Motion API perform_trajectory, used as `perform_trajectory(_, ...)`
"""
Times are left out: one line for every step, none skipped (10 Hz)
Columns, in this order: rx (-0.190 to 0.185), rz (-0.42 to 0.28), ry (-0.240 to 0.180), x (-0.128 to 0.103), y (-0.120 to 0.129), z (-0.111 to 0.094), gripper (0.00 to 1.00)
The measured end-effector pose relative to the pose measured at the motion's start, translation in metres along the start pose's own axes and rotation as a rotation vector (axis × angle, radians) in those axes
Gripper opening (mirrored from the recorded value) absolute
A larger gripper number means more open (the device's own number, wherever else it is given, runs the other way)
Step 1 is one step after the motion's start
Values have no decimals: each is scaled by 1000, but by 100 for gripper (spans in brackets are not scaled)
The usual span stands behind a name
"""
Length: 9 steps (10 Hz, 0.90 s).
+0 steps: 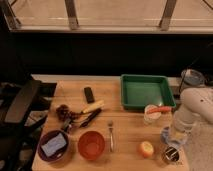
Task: Place towel in metal cup
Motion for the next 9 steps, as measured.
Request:
perform_trajectory(13,-2,-3,-1,-1,-4,0)
perform_trajectory(37,-6,-8,-4,-1,-16,0)
perform_trajectory(57,-9,-11,-5,0,-28,0)
perform_trajectory(83,-15,-10,-8,2,-44,0)
perform_trajectory(101,-20,-6,-8,5,-55,0)
perform_trajectory(112,-26,-2,-9,9,-63,0)
perform_trajectory(106,-30,5,-8,15,-63,0)
perform_trajectory(87,-38,18,-8,24,-58,0)
perform_trajectory(72,-44,26,-9,34,-53,0)
